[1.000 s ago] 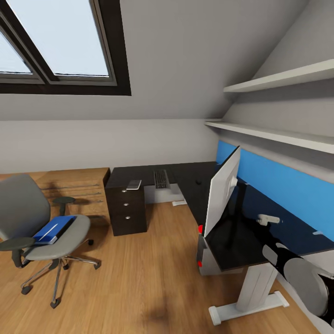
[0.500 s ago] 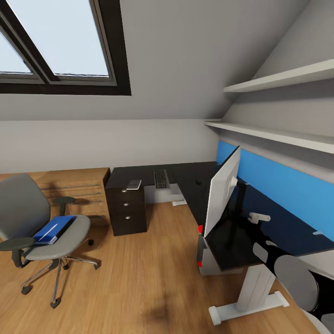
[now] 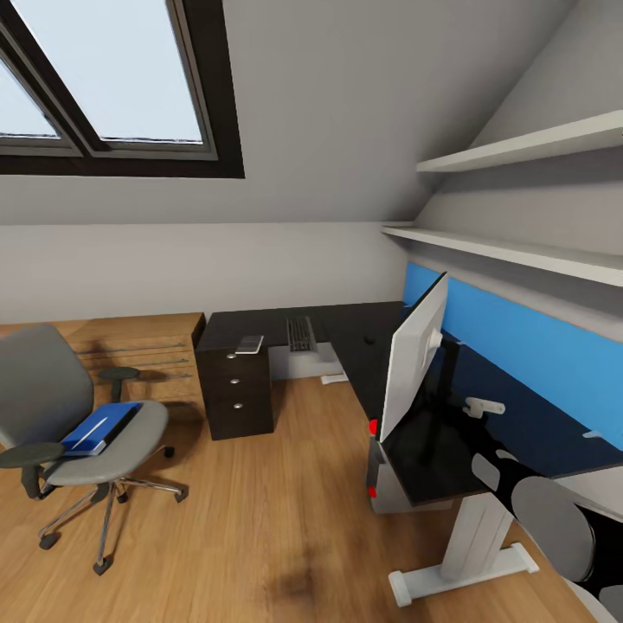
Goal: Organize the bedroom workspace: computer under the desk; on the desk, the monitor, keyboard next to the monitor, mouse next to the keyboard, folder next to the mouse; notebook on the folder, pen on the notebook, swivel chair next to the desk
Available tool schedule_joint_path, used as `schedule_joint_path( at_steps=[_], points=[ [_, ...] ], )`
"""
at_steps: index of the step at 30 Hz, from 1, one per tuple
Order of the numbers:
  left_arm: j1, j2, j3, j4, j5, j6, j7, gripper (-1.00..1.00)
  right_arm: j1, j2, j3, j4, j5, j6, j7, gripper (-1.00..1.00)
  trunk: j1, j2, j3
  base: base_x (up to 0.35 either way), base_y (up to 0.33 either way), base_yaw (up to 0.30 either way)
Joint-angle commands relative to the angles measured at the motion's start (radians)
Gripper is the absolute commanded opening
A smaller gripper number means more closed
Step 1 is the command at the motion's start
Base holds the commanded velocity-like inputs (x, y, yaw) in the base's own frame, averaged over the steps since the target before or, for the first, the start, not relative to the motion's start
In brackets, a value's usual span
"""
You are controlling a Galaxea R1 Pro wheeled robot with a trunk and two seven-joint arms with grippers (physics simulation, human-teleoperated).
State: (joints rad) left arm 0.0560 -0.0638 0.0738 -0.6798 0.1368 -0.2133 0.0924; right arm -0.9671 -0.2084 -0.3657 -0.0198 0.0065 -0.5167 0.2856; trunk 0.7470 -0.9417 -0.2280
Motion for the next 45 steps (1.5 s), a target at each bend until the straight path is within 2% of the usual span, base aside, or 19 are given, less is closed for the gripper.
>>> schedule_joint_path(
  at_steps=[1, 4, 7, 13, 18, 20, 23, 25, 29, 38, 45],
  points=[
    [0.0, 0.0, 0.001, -0.001, 0.007, -0.001, 0.0, 1.0, -0.001, 0.0, -0.008, 0.001, 0.0, -0.002, 0.005, 1.0, 0.0, -0.001, -0.001, 0.024, -0.096, 0.0],
    [0.0, 0.0, 0.001, -0.001, 0.008, -0.002, 0.0, 1.0, -0.001, 0.0, -0.009, 0.001, 0.0, -0.002, -0.012, 1.0, 0.0, -0.001, -0.001, 0.086, -0.17, 0.0],
    [0.0, 0.0, 0.003, -0.001, 0.009, -0.001, 0.0, 1.0, -0.001, 0.003, -0.007, 0.001, 0.002, -0.003, -0.068, 1.0, 0.0, -0.001, -0.001, 0.141, -0.237, 0.0],
    [-0.001, 0.001, 0.004, -0.001, 0.009, -0.002, 0.001, 1.0, -0.001, 0.006, -0.007, 0.001, 0.003, -0.012, -0.101, 1.0, 0.0, -0.001, -0.001, 0.068, -0.148, 0.0],
    [0.0, 0.0, 0.004, -0.001, 0.009, -0.003, 0.001, 1.0, -0.001, 0.034, -0.005, 0.0, 0.007, -0.019, -0.131, 1.0, 0.0, -0.001, -0.001, 0.034, -0.03, 0.0],
    [0.0, 0.0, 0.004, -0.001, 0.009, -0.003, 0.001, 1.0, -0.001, 0.045, -0.004, 0.0, 0.034, -0.021, -0.161, 1.0, 0.0, -0.001, -0.001, 0.173, -0.13, 0.0],
    [-0.001, 0.0, 0.004, -0.001, 0.009, -0.003, 0.001, 1.0, -0.001, 0.057, -0.003, 0.001, 0.101, -0.033, -0.221, 1.0, 0.0, -0.001, -0.001, 0.221, -0.175, 0.0],
    [0.0, 0.0, 0.004, -0.001, 0.009, -0.003, 0.001, 1.0, -0.001, 0.064, -0.003, 0.002, 0.122, -0.06, -0.266, 1.0, 0.0, -0.001, -0.001, 0.242, -0.199, 0.0],
    [0.0, 0.0, 0.004, -0.001, 0.009, -0.003, 0.002, 1.0, -0.001, 0.068, -0.002, 0.003, 0.133, -0.096, -0.309, 1.0, 0.0, -0.001, -0.001, 0.244, -0.206, 0.0],
    [0.0, -0.001, 0.004, -0.001, 0.009, -0.003, 0.002, 1.0, -0.001, 0.071, -0.002, 0.003, 0.14, -0.107, -0.32, 1.0, 0.0, -0.001, -0.001, 0.17, -0.159, 0.0],
    [-0.001, 0.0, 0.005, -0.001, 0.009, -0.003, 0.002, 1.0, 0.0, 0.073, -0.002, 0.005, 0.187, -0.108, -0.321, 1.0, 0.0, -0.001, -0.001, 0.058, -0.019, 0.0]
  ],
)
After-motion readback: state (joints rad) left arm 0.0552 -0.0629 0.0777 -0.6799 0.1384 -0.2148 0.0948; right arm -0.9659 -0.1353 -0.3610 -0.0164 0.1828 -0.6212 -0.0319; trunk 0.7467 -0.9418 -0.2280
